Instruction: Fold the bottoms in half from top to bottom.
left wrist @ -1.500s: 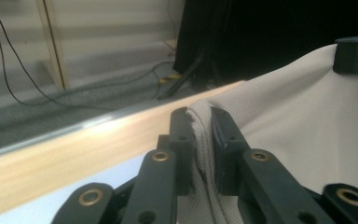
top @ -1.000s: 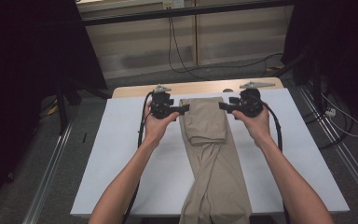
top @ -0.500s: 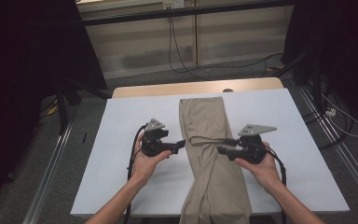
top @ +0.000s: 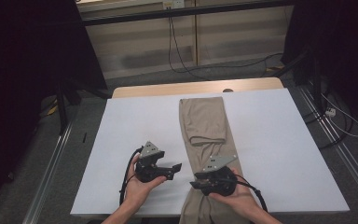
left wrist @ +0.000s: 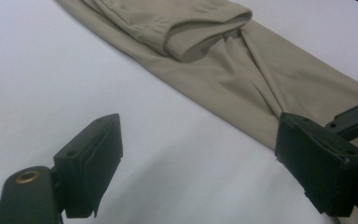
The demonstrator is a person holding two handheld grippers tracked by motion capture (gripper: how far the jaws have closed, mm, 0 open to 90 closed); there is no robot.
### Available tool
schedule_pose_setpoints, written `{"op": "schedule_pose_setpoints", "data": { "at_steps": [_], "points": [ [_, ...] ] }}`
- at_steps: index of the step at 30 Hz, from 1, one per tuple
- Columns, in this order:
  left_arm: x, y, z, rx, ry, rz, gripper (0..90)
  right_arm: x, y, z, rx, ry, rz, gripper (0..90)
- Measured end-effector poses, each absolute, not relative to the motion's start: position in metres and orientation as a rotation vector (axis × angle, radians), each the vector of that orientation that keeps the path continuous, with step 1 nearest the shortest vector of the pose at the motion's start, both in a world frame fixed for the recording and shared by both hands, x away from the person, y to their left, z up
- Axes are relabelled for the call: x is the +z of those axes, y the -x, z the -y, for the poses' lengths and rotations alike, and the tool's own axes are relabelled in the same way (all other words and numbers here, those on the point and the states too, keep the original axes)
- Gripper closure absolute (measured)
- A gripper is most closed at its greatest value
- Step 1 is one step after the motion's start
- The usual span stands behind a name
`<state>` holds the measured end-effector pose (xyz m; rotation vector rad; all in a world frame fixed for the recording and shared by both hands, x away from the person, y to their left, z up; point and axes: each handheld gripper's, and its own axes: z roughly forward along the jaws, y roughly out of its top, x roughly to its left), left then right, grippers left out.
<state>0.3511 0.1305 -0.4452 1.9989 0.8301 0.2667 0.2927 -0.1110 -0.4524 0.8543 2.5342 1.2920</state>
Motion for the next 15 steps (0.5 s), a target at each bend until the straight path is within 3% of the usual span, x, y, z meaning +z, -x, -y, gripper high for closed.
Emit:
{"op": "schedule_pose_setpoints", "data": {
  "at_steps": [4, 6, 7, 9, 10, 15],
  "points": [
    [-0.446, -0.351, -0.129, 0.25, -2.002, -0.833, 15.4, -0.463, -0.29, 0.097, 1.199, -0.808, -2.556, 53.9],
    [-0.446, -0.351, -0.129, 0.259, -2.015, -0.823, 15.4, -0.466, -0.289, 0.095, 1.176, -0.804, -2.562, 54.9],
    [-0.447, -0.35, -0.128, 0.252, -2.008, -0.829, 15.4, -0.469, -0.287, 0.092, 1.165, -0.78, -2.532, 59.6],
    [-0.447, -0.35, -0.128, 0.253, -2.011, -0.827, 15.4, -0.468, -0.285, 0.091, 1.171, -0.758, -2.567, 83.1],
    [-0.447, -0.35, -0.129, 0.254, -2.019, -0.821, 15.4, -0.468, -0.285, 0.092, 1.186, -0.789, -2.573, 90.0],
    [-0.447, -0.35, -0.129, 0.25, -2.013, -0.829, 15.4, -0.466, -0.283, 0.098, 1.193, -0.822, -2.573, 90.0]
  ]
}}
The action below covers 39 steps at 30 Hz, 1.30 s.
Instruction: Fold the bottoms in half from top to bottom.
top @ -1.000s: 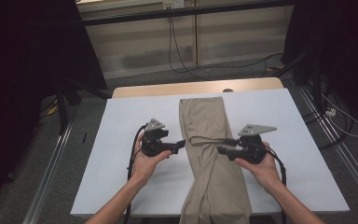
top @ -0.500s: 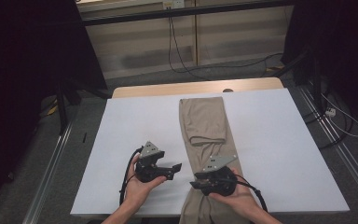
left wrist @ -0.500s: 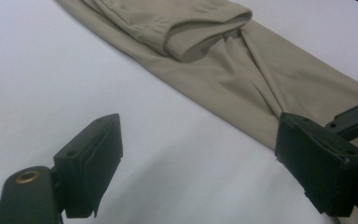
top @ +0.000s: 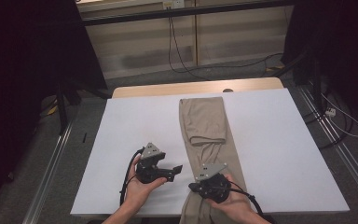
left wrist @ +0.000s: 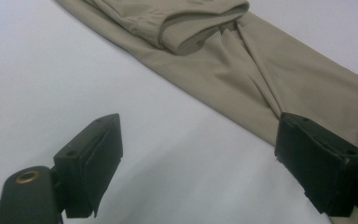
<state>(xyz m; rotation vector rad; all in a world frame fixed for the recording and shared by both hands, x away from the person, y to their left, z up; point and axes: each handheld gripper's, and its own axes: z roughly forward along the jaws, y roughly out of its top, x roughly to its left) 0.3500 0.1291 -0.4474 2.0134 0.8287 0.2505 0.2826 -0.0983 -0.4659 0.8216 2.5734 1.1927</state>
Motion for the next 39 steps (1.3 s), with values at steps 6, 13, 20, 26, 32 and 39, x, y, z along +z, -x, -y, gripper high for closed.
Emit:
{"op": "schedule_pose_setpoints", "data": {
  "at_steps": [6, 13, 20, 26, 32, 39],
  "points": [
    [-0.449, -0.35, -0.126, 0.255, -2.03, -0.825, 15.6, -0.449, -0.269, 0.118, 1.268, -0.848, -2.528, 90.0],
    [-0.453, -0.346, -0.118, 0.192, -2.065, -0.806, 22.8, -0.436, -0.25, 0.154, 1.298, -0.89, -2.457, 90.0],
    [-0.458, -0.341, -0.103, 0.148, -2.12, -0.751, 37.5, -0.436, -0.229, 0.193, 1.278, -0.983, -2.407, 90.0],
    [-0.458, -0.335, -0.084, 0.137, -2.172, -0.697, 49.2, -0.436, -0.217, 0.226, 1.21, -1.048, -2.358, 90.0],
    [-0.458, -0.32, -0.061, 0.088, -2.219, -0.581, 63.2, -0.439, -0.213, 0.235, 1.164, -1.066, -2.377, 90.0],
    [-0.463, -0.317, -0.057, 0.117, -2.248, -0.526, 67.1, -0.449, -0.221, 0.206, 1.202, -0.971, -2.476, 66.9]
  ]
}}
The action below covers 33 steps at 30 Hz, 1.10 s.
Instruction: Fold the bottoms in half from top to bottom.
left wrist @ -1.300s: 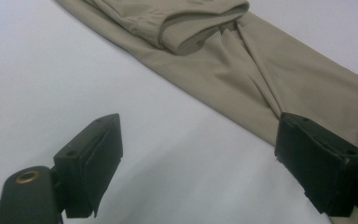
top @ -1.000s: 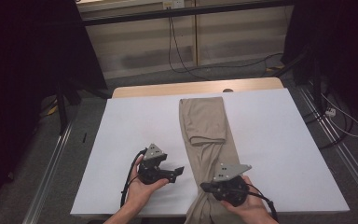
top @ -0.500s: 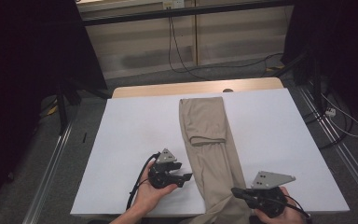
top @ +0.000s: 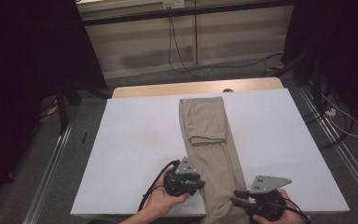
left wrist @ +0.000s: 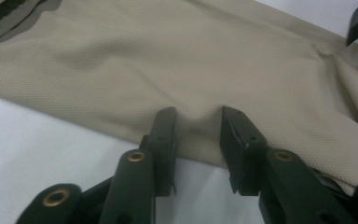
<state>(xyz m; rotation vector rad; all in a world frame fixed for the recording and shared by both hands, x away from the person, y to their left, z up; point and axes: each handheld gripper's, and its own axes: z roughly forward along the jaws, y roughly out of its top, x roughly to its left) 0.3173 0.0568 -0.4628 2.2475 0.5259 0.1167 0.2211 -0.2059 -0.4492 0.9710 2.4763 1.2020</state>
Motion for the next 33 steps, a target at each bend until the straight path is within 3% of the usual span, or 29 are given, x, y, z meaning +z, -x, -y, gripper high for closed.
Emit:
{"op": "schedule_pose_setpoints", "data": {
  "at_steps": [2, 5, 7, 8, 18, 23, 25, 26, 27, 28, 29, 31, 32, 33],
  "points": [
    [-0.463, -0.318, -0.056, 0.121, -2.246, -0.522, 67.1, -0.453, -0.225, 0.2, 1.188, -0.963, -2.506, 61.0],
    [-0.464, -0.318, -0.056, 0.122, -2.237, -0.525, 67.0, -0.46, -0.225, 0.195, 1.117, -0.945, -2.549, 65.2],
    [-0.464, -0.318, -0.056, 0.123, -2.235, -0.526, 66.9, -0.461, -0.225, 0.196, 1.094, -0.918, -2.557, 88.9],
    [-0.464, -0.318, -0.056, 0.129, -2.237, -0.522, 66.7, -0.458, -0.224, 0.203, 1.094, -0.924, -2.567, 90.0],
    [-0.461, -0.313, -0.059, 0.119, -2.223, -0.538, 60.8, -0.449, -0.216, 0.225, 1.068, -0.929, -2.519, 90.0],
    [-0.453, -0.296, -0.057, 0.073, -2.214, -0.454, 61.8, -0.45, -0.216, 0.228, 1.037, -0.978, -2.511, 90.0],
    [-0.455, -0.289, -0.051, 0.074, -2.226, -0.401, 57.1, -0.452, -0.218, 0.228, 0.982, -1.016, -2.483, 89.6],
    [-0.457, -0.287, -0.048, 0.061, -2.245, -0.361, 57.1, -0.453, -0.219, 0.229, 0.991, -1.032, -2.489, 88.4],
    [-0.46, -0.285, -0.045, 0.053, -2.249, -0.348, 49.4, -0.453, -0.221, 0.23, 1.008, -1.057, -2.477, 82.8],
    [-0.463, -0.283, -0.042, 0.083, -2.286, -0.321, 42.3, -0.453, -0.223, 0.231, 1.047, -1.066, -2.453, 69.4],
    [-0.465, -0.282, -0.04, 0.1, -2.294, -0.308, 42.3, -0.453, -0.223, 0.231, 1.047, -1.066, -2.453, 69.4],
    [-0.467, -0.28, -0.037, 0.123, -2.285, -0.286, 40.9, -0.454, -0.224, 0.23, 1.048, -1.087, -2.429, 56.5],
    [-0.465, -0.279, -0.036, 0.15, -2.307, -0.29, 48.0, -0.458, -0.227, 0.23, 0.999, -1.131, -2.419, 51.1],
    [-0.464, -0.28, -0.037, 0.111, -2.31, -0.267, 48.0, -0.458, -0.227, 0.23, 0.999, -1.131, -2.419, 51.1]
  ]
}}
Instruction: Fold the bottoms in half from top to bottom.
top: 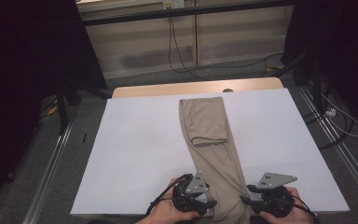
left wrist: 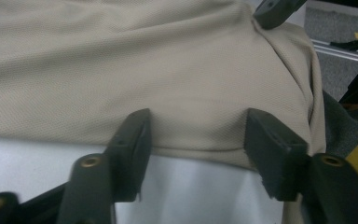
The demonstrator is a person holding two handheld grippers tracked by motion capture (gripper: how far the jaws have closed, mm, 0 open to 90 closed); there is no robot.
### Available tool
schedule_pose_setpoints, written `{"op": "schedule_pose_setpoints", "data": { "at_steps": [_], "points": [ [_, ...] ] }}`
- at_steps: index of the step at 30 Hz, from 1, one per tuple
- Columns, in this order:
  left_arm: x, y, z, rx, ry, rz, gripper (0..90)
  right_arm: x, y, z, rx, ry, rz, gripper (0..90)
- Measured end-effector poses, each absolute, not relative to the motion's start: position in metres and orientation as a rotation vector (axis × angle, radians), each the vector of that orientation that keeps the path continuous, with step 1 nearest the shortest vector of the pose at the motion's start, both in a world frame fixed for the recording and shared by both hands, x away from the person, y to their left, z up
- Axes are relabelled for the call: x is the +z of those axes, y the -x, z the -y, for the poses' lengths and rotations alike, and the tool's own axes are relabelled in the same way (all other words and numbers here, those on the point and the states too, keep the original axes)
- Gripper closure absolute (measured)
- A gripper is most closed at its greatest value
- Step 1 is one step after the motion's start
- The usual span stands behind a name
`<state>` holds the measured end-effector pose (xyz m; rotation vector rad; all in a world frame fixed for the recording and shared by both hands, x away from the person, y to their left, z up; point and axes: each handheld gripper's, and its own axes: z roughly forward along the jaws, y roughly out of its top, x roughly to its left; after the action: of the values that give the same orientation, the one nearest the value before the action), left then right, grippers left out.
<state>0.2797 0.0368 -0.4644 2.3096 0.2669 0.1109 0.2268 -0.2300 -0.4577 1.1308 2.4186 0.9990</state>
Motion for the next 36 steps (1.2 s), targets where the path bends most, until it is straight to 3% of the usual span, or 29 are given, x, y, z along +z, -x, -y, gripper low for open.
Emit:
{"op": "schedule_pose_setpoints", "data": {
  "at_steps": [2, 3, 4, 5, 7, 16, 18, 19, 20, 22, 25, 28, 31, 32, 33, 36],
  "points": [
    [-0.464, -0.277, -0.037, 0.093, -2.31, -0.252, 68.5, -0.46, -0.228, 0.231, 1.01, -1.155, -2.42, 51.4],
    [-0.463, -0.276, -0.038, 0.092, -2.32, -0.257, 85.4, -0.459, -0.229, 0.231, 1.016, -1.181, -2.419, 57.6],
    [-0.463, -0.276, -0.038, 0.092, -2.32, -0.257, 89.0, -0.459, -0.229, 0.231, 1.016, -1.181, -2.419, 57.6],
    [-0.463, -0.277, -0.039, 0.081, -2.321, -0.259, 89.7, -0.459, -0.229, 0.233, 1.054, -1.217, -2.441, 86.2],
    [-0.462, -0.279, -0.041, 0.062, -2.326, -0.282, 90.0, -0.46, -0.23, 0.234, 1.122, -1.255, -2.483, 88.3],
    [-0.458, -0.273, -0.072, -0.021, -2.347, -0.356, 90.0, -0.459, -0.214, 0.217, 1.136, -1.184, -2.543, 89.6],
    [-0.457, -0.269, -0.077, -0.03, -2.326, -0.407, 90.0, -0.458, -0.212, 0.215, 1.141, -1.163, -2.548, 86.4],
    [-0.457, -0.271, -0.079, -0.034, -2.32, -0.399, 89.7, -0.456, -0.214, 0.215, 1.152, -1.135, -2.522, 70.6],
    [-0.456, -0.272, -0.08, -0.044, -2.316, -0.404, 89.7, -0.456, -0.214, 0.215, 1.152, -1.135, -2.522, 70.6],
    [-0.455, -0.273, -0.079, -0.048, -2.307, -0.427, 89.1, -0.45, -0.22, 0.216, 1.149, -1.136, -2.439, 61.0],
    [-0.455, -0.272, -0.078, -0.05, -2.314, -0.394, 89.4, -0.447, -0.252, 0.214, 1.143, -1.159, -2.363, 66.3],
    [-0.456, -0.272, -0.077, -0.032, -2.348, -0.377, 89.7, -0.455, -0.276, 0.205, 1.094, -1.16, -2.378, 64.2],
    [-0.459, -0.27, -0.077, -0.045, -2.342, -0.379, 89.7, -0.46, -0.281, 0.199, 1.036, -1.145, -2.404, 67.1],
    [-0.459, -0.27, -0.077, -0.047, -2.339, -0.386, 89.7, -0.461, -0.279, 0.197, 1.02, -1.124, -2.39, 74.1],
    [-0.459, -0.27, -0.077, -0.047, -2.336, -0.389, 89.7, -0.46, -0.277, 0.197, 1.017, -1.116, -2.396, 90.0],
    [-0.459, -0.27, -0.077, -0.049, -2.338, -0.395, 89.8, -0.459, -0.269, 0.2, 0.992, -1.125, -2.376, 90.0]
  ]
}}
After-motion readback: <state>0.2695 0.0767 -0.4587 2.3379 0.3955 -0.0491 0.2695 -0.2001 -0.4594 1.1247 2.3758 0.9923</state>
